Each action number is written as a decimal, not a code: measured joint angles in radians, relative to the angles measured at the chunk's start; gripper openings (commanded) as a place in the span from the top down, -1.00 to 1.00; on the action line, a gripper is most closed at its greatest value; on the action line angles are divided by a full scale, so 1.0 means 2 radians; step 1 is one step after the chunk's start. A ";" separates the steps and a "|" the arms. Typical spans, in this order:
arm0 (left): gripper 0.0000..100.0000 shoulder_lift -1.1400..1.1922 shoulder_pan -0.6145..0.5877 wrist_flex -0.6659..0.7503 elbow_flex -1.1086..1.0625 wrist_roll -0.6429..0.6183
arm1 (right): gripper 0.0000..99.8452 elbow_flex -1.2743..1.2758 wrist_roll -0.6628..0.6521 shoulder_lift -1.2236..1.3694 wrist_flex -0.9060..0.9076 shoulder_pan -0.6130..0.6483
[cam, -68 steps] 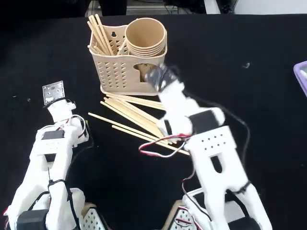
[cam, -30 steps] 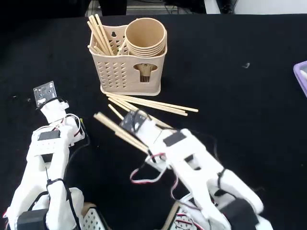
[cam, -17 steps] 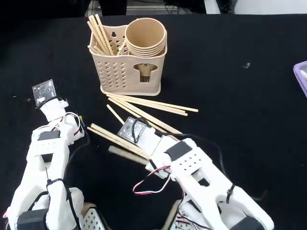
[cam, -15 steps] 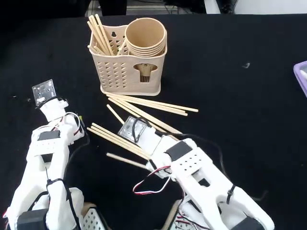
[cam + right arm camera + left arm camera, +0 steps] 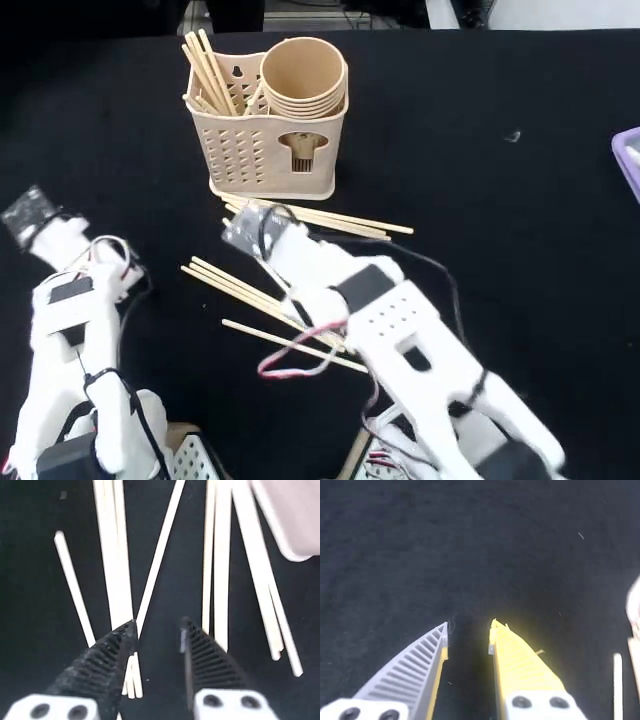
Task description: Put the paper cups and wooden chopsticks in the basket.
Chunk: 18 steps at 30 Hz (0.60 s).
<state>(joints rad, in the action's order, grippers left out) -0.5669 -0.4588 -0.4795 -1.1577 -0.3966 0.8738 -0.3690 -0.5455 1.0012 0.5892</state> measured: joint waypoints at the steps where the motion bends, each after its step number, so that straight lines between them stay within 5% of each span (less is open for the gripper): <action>1: 0.72 0.000 -0.008 0.000 0.000 -0.009 | 0.60 -0.014 0.008 0.025 -0.004 0.004; 8: 0.72 0.000 -0.023 0.000 0.000 -0.027 | 0.60 -0.103 0.021 0.195 -0.017 0.091; 14: 0.72 0.000 -0.023 0.000 0.000 -0.027 | 0.61 -0.112 0.022 0.297 -0.061 0.094; 18: 0.72 0.000 -0.023 0.000 0.000 -0.027 | 0.86 -0.123 0.022 0.316 -0.065 0.085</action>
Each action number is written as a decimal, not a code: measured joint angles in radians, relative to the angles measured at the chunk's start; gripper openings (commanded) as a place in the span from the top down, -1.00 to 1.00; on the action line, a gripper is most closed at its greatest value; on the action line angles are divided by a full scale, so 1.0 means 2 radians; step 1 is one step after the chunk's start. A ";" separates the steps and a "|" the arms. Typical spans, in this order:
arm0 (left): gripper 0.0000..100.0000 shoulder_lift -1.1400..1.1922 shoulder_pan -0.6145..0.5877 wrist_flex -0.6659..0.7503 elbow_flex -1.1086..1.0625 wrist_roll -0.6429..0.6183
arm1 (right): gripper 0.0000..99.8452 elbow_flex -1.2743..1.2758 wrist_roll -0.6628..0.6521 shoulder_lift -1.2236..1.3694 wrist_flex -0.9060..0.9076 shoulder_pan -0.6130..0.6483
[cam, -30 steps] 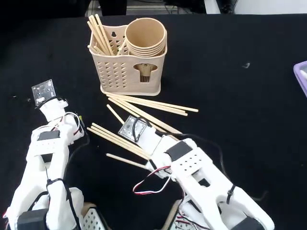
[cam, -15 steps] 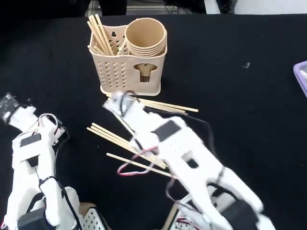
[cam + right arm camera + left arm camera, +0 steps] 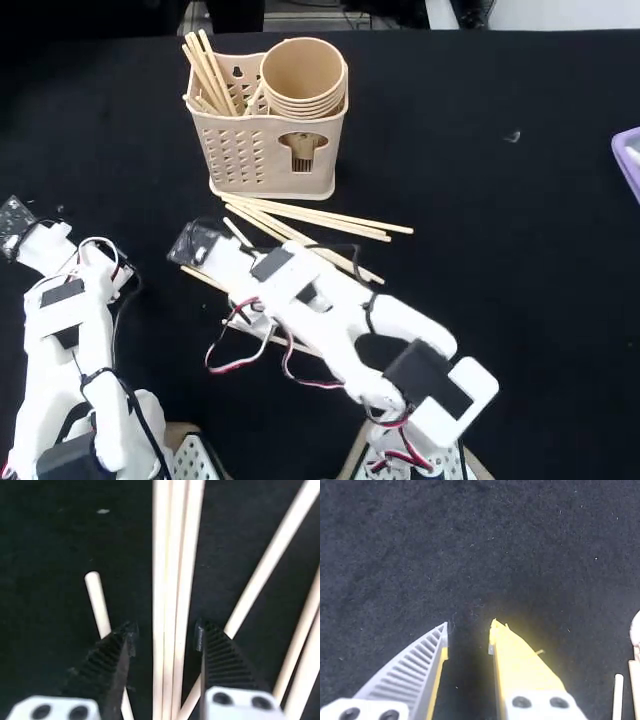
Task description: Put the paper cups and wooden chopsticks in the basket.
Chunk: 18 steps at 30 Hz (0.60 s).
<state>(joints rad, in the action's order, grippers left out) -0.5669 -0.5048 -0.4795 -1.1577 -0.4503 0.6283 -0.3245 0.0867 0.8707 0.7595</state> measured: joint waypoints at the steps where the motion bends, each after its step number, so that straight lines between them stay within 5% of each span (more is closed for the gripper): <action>1: 0.72 0.000 0.000 0.000 0.000 0.000 | 0.97 -0.002 -0.001 0.000 -0.001 -0.005; 18: 0.72 0.000 0.008 0.000 0.000 -0.001 | 0.98 0.097 0.002 -0.147 -0.025 -0.061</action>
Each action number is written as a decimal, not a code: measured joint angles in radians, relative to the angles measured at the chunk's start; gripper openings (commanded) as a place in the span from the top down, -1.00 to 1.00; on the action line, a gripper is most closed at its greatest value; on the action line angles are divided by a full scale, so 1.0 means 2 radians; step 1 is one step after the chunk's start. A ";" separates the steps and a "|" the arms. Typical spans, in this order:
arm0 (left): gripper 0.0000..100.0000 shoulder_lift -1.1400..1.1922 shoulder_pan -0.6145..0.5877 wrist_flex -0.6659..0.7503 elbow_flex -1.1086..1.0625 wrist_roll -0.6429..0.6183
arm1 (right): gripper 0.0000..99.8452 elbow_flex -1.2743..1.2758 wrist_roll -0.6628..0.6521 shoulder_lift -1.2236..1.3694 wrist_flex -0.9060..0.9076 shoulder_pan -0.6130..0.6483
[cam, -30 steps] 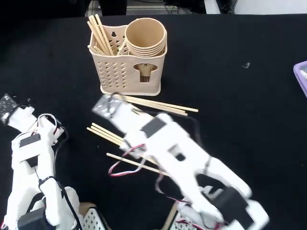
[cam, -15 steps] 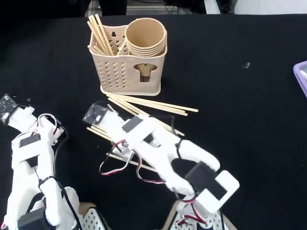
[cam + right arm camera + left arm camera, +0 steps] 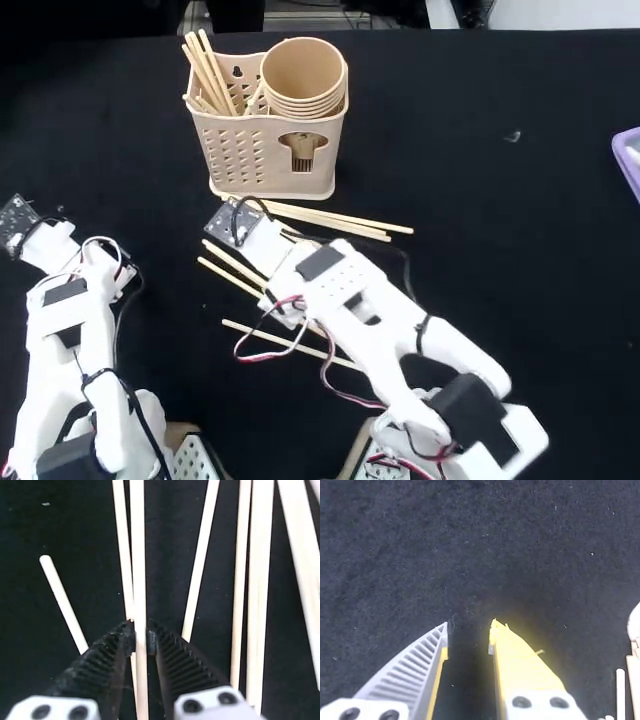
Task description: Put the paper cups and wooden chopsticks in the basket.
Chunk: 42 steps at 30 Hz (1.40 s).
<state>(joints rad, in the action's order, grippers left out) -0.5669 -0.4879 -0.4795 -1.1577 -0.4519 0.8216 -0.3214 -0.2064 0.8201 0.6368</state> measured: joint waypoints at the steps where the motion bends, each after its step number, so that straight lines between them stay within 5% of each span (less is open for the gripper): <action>1: 0.72 0.000 0.001 0.000 0.000 0.000 | 0.98 0.005 0.000 -0.001 -0.005 0.002; 11: 0.72 0.000 0.004 0.000 0.000 0.000 | 0.98 -0.007 -0.001 -0.079 0.026 0.002; 22: 0.72 0.000 0.004 0.000 0.000 0.000 | 0.98 -0.187 -0.001 -0.209 0.081 0.002; 31: 0.72 0.000 0.004 0.000 0.000 0.000 | 0.98 -0.239 0.000 -0.149 -0.127 0.002; 42: 0.72 0.000 0.004 0.000 0.000 0.000 | 0.98 -0.247 -0.001 0.012 -0.490 0.002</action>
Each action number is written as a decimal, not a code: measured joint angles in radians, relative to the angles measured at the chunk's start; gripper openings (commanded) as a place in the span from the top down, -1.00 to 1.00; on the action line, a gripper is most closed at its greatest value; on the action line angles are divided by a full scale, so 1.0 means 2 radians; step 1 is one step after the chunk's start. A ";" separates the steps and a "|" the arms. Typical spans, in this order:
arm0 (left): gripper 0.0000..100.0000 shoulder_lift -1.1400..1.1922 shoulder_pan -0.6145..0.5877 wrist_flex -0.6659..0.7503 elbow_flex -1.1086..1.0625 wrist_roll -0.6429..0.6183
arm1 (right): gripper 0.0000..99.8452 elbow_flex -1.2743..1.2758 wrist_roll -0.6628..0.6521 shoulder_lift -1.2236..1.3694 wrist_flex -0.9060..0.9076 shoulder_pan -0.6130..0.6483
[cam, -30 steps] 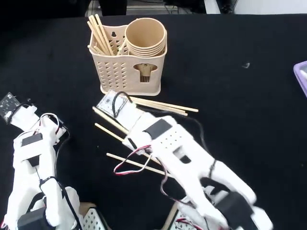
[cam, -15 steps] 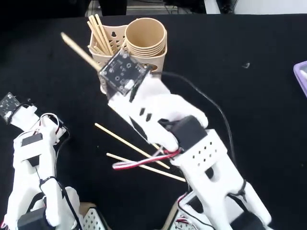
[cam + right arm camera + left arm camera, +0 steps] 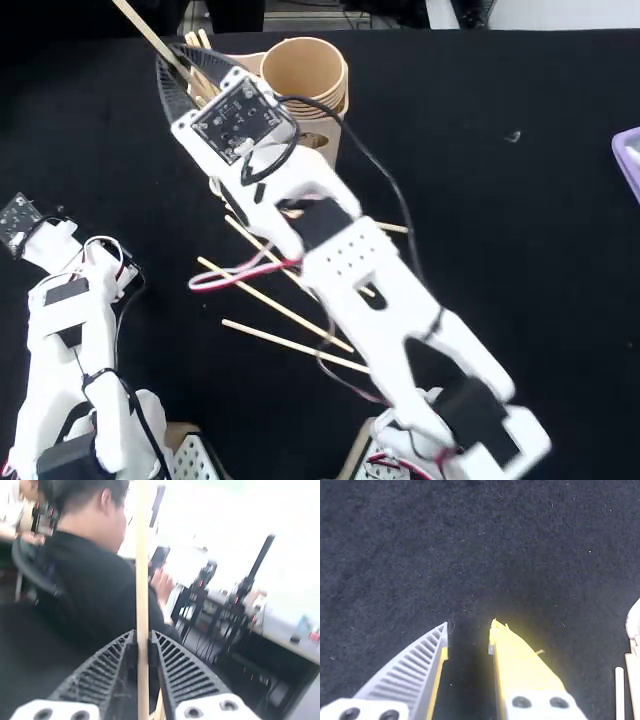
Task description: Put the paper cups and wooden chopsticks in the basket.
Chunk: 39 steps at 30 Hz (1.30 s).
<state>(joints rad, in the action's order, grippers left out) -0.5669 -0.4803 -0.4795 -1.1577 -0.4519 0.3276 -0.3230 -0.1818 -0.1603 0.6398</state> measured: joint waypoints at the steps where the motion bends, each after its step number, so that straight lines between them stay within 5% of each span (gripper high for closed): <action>1: 0.72 0.000 0.000 0.000 0.000 0.000 | 0.98 -0.008 0.000 0.014 -0.013 0.000; 15: 0.72 0.000 0.000 0.000 0.000 0.000 | 0.94 -0.125 0.000 0.156 0.000 -0.041; 19: 0.71 0.000 0.000 0.000 0.000 0.000 | 0.77 -0.151 0.000 0.160 0.069 -0.040; 31: 0.71 0.000 0.000 0.000 0.000 0.000 | 0.77 -0.264 0.071 0.160 0.241 -0.040; 39: 0.72 0.000 0.000 0.000 0.000 0.000 | 0.77 -0.261 0.071 0.057 0.518 -0.008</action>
<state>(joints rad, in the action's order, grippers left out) -0.5669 -0.4803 -0.4795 -1.1577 -0.4519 -0.1941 -0.1818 -0.0683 0.8753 0.6229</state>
